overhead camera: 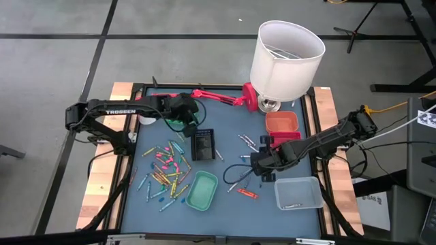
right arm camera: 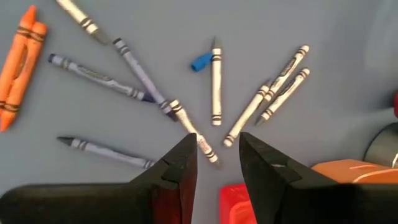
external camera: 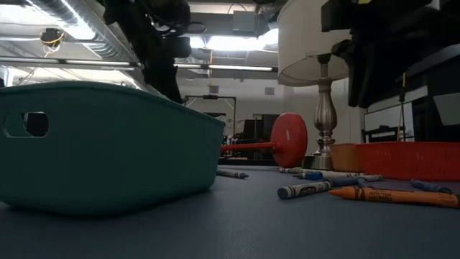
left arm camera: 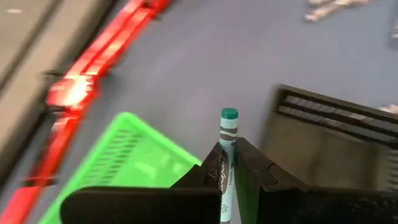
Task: Sort crayons
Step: Put the blue green crayon into the green bin, then put the gray crayon into the white bin
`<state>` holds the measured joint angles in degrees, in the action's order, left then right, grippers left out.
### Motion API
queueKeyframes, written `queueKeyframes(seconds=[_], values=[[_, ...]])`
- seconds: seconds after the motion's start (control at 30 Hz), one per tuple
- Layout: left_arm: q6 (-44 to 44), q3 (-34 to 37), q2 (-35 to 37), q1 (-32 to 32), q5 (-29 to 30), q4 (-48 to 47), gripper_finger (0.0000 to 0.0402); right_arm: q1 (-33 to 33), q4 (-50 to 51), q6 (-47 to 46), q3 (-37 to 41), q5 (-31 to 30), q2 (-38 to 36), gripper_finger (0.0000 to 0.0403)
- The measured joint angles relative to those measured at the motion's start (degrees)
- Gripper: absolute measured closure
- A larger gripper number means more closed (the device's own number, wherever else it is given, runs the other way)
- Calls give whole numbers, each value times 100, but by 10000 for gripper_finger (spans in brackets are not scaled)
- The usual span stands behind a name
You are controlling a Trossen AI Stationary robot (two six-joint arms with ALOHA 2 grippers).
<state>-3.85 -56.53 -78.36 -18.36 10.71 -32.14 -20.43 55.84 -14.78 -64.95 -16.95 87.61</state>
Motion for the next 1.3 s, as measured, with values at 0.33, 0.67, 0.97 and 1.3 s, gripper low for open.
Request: queueKeyframes(seconds=[0.33, 0.67, 0.97, 1.3], values=[[698, 177, -7, -669, 497, -22, 396, 628, -545, 21, 0, 0, 0, 286], [708, 696, -9, -1034, 496, -18, 357, 776, -682, -321, 7, 3, 74, 286], [655, 839, -11, -995, 487, 56, 302, 1038, -947, -341, 488, 181, 311, 286], [554, 841, -11, -963, 484, 327, 293, 1831, -1446, -344, 942, 1128, 396, 286]])
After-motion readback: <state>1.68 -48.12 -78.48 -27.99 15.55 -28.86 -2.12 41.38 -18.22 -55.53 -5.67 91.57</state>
